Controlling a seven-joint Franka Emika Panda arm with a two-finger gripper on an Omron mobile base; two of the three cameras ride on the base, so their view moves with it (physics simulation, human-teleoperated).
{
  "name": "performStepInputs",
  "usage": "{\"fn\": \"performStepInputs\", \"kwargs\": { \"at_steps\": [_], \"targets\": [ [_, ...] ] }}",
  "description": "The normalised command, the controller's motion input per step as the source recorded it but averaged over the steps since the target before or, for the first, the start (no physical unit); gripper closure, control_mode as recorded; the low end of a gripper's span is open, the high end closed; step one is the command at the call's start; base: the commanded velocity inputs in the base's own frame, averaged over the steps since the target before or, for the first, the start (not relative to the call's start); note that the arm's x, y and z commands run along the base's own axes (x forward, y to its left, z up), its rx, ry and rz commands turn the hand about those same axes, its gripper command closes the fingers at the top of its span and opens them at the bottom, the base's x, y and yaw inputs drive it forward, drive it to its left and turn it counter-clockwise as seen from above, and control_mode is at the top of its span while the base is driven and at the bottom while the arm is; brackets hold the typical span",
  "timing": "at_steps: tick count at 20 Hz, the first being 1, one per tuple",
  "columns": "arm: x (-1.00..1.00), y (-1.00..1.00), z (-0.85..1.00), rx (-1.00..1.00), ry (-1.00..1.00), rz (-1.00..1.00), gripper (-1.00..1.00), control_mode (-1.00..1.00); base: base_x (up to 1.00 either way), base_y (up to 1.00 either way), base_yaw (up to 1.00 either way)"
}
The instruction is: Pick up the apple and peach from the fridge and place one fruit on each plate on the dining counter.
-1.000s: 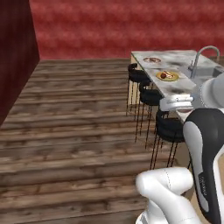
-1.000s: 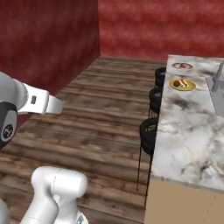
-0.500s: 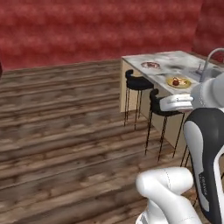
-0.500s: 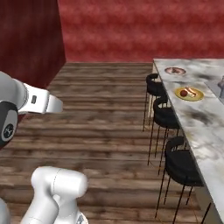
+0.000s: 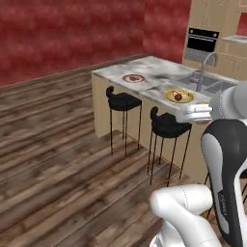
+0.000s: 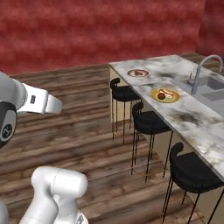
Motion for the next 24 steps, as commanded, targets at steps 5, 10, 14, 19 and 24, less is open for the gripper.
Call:
{"fn": "performStepInputs", "kwargs": {
  "at_steps": [5,10,14,19,24],
  "targets": [
    [0.0,0.0,0.0,0.0,0.0,0.0,1.0,1.0,1.0,0.85,-0.66],
    [0.0,0.0,0.0,0.0,0.0,0.0,1.0,1.0,1.0,0.91,-0.61],
    [0.0,0.0,0.0,0.0,0.0,0.0,1.0,1.0,1.0,1.0,-0.51],
    [0.0,0.0,0.0,0.0,0.0,0.0,1.0,1.0,1.0,1.0,-0.49],
    [0.0,0.0,0.0,0.0,0.0,0.0,1.0,1.0,1.0,1.0,-0.5]
  ]
}}
